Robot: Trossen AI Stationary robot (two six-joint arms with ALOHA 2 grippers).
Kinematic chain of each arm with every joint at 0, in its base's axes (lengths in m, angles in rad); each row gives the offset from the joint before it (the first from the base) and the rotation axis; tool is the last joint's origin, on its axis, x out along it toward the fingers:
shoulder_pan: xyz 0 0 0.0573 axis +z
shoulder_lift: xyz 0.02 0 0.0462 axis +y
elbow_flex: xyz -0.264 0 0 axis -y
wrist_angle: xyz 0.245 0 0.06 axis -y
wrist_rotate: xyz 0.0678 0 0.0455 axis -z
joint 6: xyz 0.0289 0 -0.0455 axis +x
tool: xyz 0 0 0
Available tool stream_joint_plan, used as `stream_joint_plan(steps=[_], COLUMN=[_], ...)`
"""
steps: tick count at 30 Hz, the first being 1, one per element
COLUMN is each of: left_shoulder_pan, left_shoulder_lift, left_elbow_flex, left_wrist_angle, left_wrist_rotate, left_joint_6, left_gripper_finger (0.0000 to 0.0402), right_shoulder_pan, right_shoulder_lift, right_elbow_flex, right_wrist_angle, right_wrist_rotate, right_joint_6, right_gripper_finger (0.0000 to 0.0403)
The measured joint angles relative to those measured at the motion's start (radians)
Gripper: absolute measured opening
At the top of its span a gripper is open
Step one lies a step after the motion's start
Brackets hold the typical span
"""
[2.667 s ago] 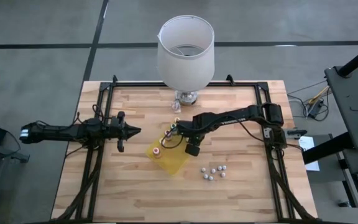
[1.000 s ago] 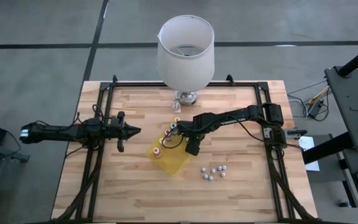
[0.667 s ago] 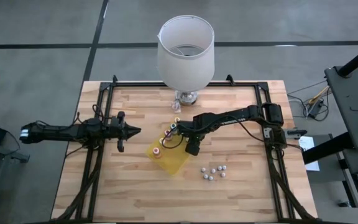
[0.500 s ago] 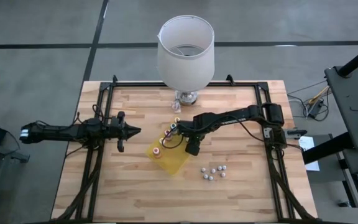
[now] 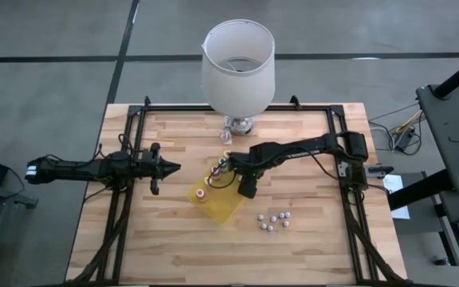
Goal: Pick & Place food coloring
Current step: Put the small black food coloring bottle into the yellow bin
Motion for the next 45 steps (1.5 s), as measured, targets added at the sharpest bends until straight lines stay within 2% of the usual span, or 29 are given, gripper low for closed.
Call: stream_joint_plan(steps=[14,21,30,45], left_shoulder_pan=[0.000,0.000,0.000,0.000], left_shoulder_lift=[0.000,0.000,0.000,0.000], left_elbow_flex=[0.000,0.000,0.000,0.000], left_wrist_angle=[0.000,0.000,0.000,0.000], left_wrist_rotate=[0.000,0.000,0.000,0.000], left_joint_6=[0.000,0.000,0.000,0.000], left_gripper_finger=[0.0000,0.0000,0.0000,0.0000], right_shoulder_pan=[0.026,0.092,0.189,0.401], right_shoulder_lift=[-0.173,-0.242,-0.262,-0.262], right_elbow_flex=[0.001,0.001,0.001,0.000], right_wrist_angle=[-0.042,-0.066,-0.088,-0.093], right_wrist_rotate=[-0.010,-0.076,-0.136,-0.140], right_joint_6=[-0.003,-0.048,-0.006,0.007], right_gripper_finger=[0.0150,0.0158,0.0157,0.0162])
